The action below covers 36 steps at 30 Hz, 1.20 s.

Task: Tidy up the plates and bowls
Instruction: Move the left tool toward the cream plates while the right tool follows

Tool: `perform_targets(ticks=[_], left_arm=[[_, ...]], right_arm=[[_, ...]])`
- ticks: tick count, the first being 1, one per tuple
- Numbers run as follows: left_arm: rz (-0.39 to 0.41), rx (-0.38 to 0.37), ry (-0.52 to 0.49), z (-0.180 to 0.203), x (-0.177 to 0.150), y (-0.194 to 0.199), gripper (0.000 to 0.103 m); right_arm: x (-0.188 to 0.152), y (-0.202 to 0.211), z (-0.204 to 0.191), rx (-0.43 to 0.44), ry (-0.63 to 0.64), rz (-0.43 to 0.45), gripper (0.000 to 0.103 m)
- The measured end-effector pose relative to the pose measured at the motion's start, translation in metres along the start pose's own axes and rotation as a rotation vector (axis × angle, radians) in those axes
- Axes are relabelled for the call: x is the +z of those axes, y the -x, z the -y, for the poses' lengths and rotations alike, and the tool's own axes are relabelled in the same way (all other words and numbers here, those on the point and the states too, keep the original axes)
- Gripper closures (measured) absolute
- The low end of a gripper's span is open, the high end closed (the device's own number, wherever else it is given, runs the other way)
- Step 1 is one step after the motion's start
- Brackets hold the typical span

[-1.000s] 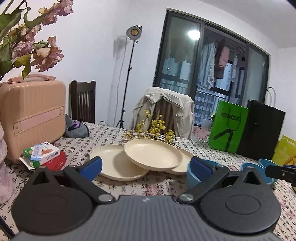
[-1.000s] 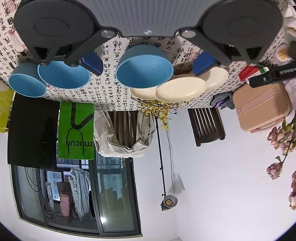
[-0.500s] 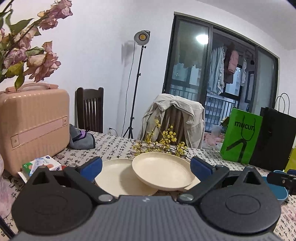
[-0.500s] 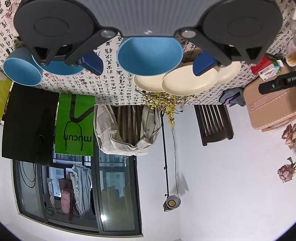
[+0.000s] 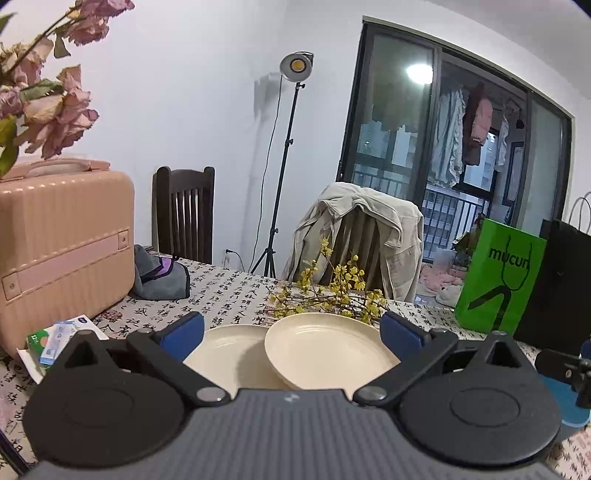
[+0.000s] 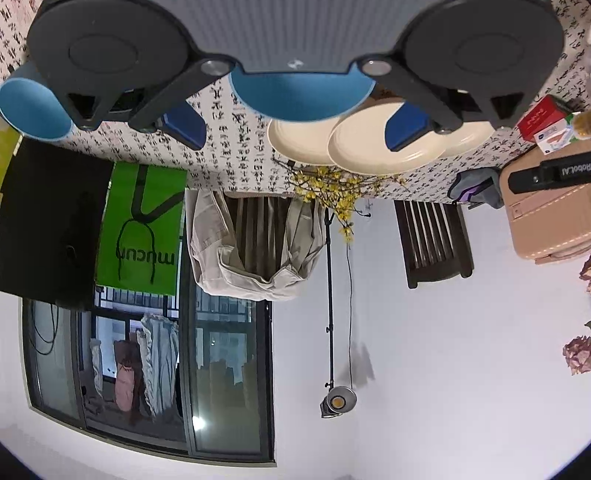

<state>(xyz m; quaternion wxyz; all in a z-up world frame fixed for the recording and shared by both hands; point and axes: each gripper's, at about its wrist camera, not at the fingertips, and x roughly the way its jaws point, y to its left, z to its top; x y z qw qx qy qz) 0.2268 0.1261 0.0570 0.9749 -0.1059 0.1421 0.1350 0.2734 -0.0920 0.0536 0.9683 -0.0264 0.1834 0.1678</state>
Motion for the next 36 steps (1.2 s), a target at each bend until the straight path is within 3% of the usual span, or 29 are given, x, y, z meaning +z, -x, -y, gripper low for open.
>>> perform_targets(ticks=[9, 20, 29, 36], left_arm=[[-0.006, 0.012, 0.061, -0.001, 0.015, -0.025, 0.0], [-0.033, 0.048, 0.116, -0.006, 0.029, -0.059, 0.0], [-0.109, 0.089, 0.168, -0.027, 0.024, -0.094, 0.0], [-0.184, 0.115, 0.18, -0.04, 0.013, -0.12, 0.0]], right_arm=[[0.011, -0.027, -0.007, 0.004, -0.009, -0.014, 0.0], [0.032, -0.074, -0.004, 0.021, -0.106, -0.078, 0.0], [0.032, -0.105, -0.014, 0.051, -0.108, -0.125, 0.0], [0.031, -0.126, -0.023, 0.024, -0.075, -0.141, 0.0]])
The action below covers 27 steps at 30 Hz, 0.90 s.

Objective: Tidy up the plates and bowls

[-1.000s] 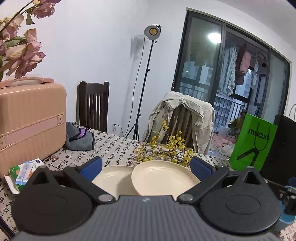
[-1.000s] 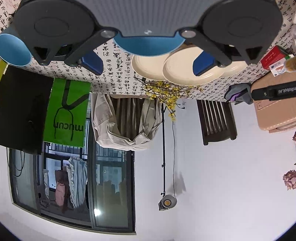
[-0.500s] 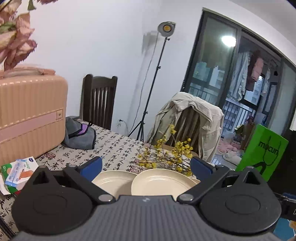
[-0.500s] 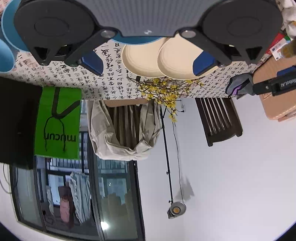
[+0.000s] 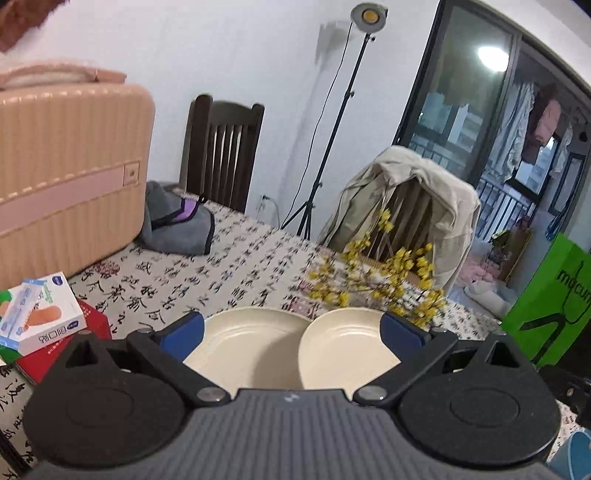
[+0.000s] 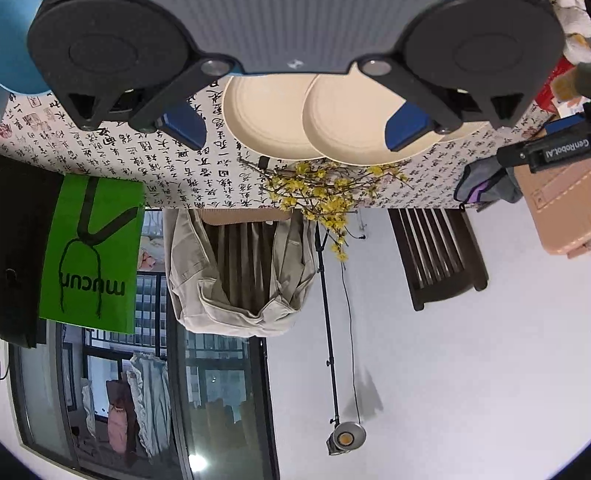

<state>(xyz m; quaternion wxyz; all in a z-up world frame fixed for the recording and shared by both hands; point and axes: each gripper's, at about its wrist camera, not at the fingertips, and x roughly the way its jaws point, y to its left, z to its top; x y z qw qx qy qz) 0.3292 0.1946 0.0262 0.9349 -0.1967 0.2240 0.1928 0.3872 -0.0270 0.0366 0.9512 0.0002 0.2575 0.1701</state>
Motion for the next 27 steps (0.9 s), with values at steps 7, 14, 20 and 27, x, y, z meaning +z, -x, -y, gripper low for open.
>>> perform_targets(ticks=[7, 14, 20, 27], left_arm=[[-0.031, 0.022, 0.005, -0.008, -0.001, -0.016, 0.0], [-0.061, 0.038, 0.025, -0.015, -0.004, -0.029, 0.0], [-0.085, 0.037, 0.051, -0.021, -0.011, -0.044, 0.0], [-0.092, 0.035, 0.048, -0.021, -0.022, -0.061, 0.0]], right_arm=[[0.005, -0.022, 0.003, 0.023, -0.024, -0.042, 0.0], [0.009, -0.051, 0.005, 0.027, -0.048, -0.112, 0.0], [0.01, -0.081, 0.006, 0.006, -0.07, -0.185, 0.0], [0.012, -0.109, 0.007, -0.024, -0.08, -0.246, 0.005]])
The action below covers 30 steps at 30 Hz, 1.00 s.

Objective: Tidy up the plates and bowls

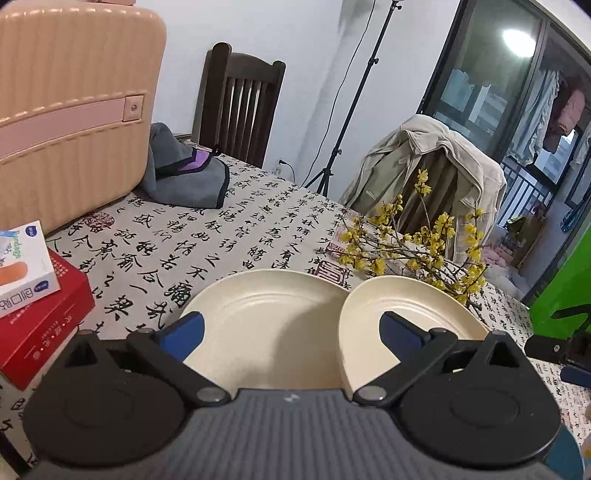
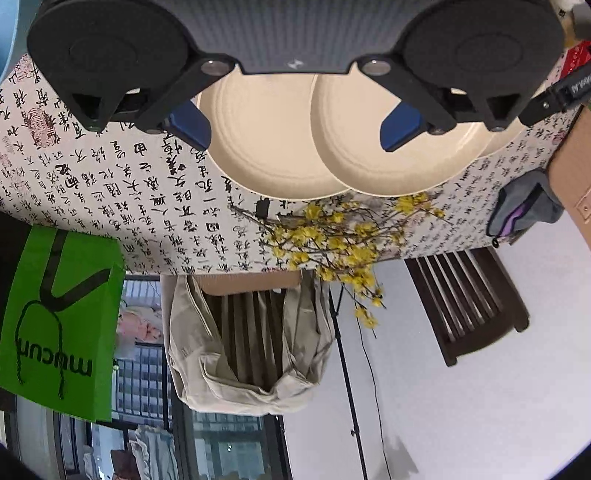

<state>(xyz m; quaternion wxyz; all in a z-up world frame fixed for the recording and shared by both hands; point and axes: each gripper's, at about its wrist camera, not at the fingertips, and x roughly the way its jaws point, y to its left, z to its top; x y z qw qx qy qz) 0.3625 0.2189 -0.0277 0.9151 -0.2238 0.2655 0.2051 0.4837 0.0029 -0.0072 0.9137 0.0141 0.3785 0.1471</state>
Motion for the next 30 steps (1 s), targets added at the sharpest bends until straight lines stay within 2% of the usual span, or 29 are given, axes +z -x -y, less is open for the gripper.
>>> perform_targets(ticks=[7, 12, 17, 19, 21, 27, 28, 29, 30], left_arm=[[0.004, -0.027, -0.008, 0.006, -0.008, -0.009, 0.001], [-0.002, -0.015, -0.045, 0.014, -0.013, -0.016, 0.003], [-0.022, -0.021, -0.037, 0.015, -0.015, -0.022, 0.007], [-0.035, -0.014, -0.035, 0.015, -0.018, -0.025, 0.008], [-0.052, -0.02, -0.031, 0.016, -0.02, -0.029, 0.014], [-0.053, -0.045, -0.026, 0.016, -0.023, -0.034, 0.034], [-0.053, -0.046, -0.031, 0.017, -0.023, -0.035, 0.042], [-0.054, -0.058, -0.032, 0.017, -0.023, -0.036, 0.05], [-0.054, -0.078, -0.025, 0.016, -0.023, -0.036, 0.053]], right_arm=[[0.008, -0.021, -0.004, -0.017, 0.022, -0.054, 0.007], [0.011, -0.037, -0.015, -0.044, 0.075, -0.097, 0.017], [0.009, -0.051, -0.019, -0.043, 0.078, -0.162, 0.022], [0.008, -0.053, -0.018, -0.024, 0.062, -0.169, 0.03], [0.009, -0.057, -0.019, -0.019, 0.05, -0.183, 0.043], [0.006, -0.062, -0.019, -0.013, 0.045, -0.207, 0.059], [0.005, -0.062, -0.019, -0.009, 0.04, -0.202, 0.06], [0.005, -0.062, -0.019, -0.002, 0.037, -0.193, 0.065], [0.005, -0.061, -0.019, 0.002, 0.037, -0.184, 0.072]])
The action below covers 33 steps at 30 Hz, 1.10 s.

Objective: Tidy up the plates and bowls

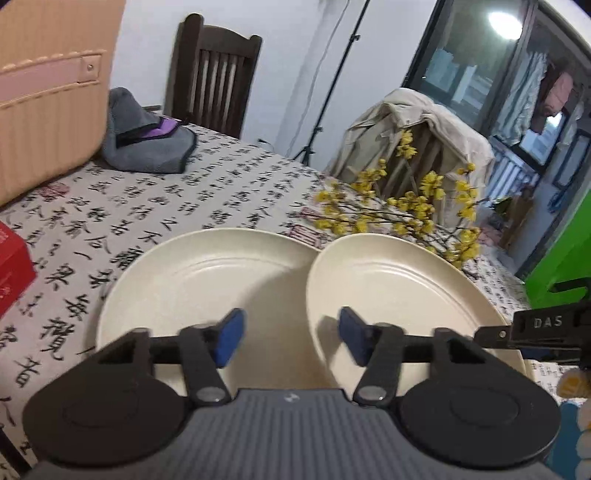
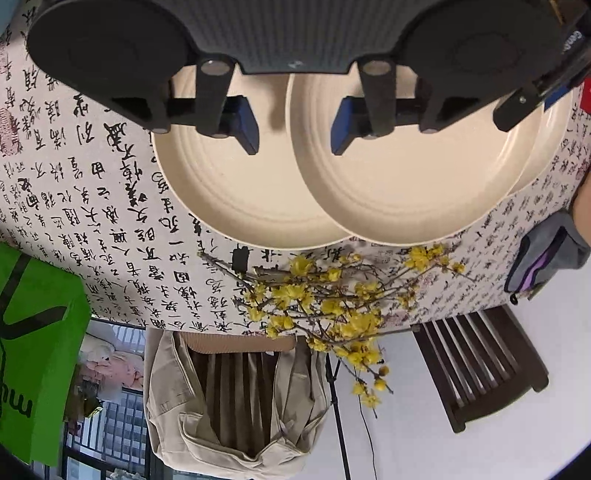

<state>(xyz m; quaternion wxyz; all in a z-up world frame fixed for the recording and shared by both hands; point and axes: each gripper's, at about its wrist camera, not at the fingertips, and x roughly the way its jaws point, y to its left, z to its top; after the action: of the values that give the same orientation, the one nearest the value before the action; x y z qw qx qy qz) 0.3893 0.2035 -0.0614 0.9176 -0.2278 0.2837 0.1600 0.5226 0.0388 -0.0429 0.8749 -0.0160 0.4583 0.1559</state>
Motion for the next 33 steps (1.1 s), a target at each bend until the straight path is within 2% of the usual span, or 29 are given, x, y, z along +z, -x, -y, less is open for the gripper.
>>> perform_targets(ticks=[2, 4, 7, 16, 21, 33], left_arm=[[0.003, -0.024, 0.005, 0.0, 0.001, 0.001, 0.069], [0.013, -0.044, -0.005, 0.0, 0.001, 0.001, 0.078], [0.02, -0.049, -0.019, 0.004, 0.001, 0.002, 0.084], [0.039, -0.028, -0.049, 0.006, 0.0, 0.003, 0.085], [0.043, -0.023, -0.063, 0.007, 0.001, 0.003, 0.086], [0.05, -0.014, -0.085, 0.011, 0.001, 0.004, 0.089]], right_arm=[[0.0, 0.0, -0.001, 0.003, 0.0, 0.006, 0.076], [-0.001, 0.001, -0.002, 0.008, 0.007, 0.013, 0.081], [-0.002, 0.001, -0.005, 0.005, 0.019, 0.021, 0.084], [-0.005, 0.005, -0.006, 0.005, 0.04, 0.037, 0.086], [-0.004, 0.007, -0.002, 0.012, 0.035, 0.046, 0.09], [-0.008, 0.008, -0.007, 0.007, 0.077, 0.058, 0.091]])
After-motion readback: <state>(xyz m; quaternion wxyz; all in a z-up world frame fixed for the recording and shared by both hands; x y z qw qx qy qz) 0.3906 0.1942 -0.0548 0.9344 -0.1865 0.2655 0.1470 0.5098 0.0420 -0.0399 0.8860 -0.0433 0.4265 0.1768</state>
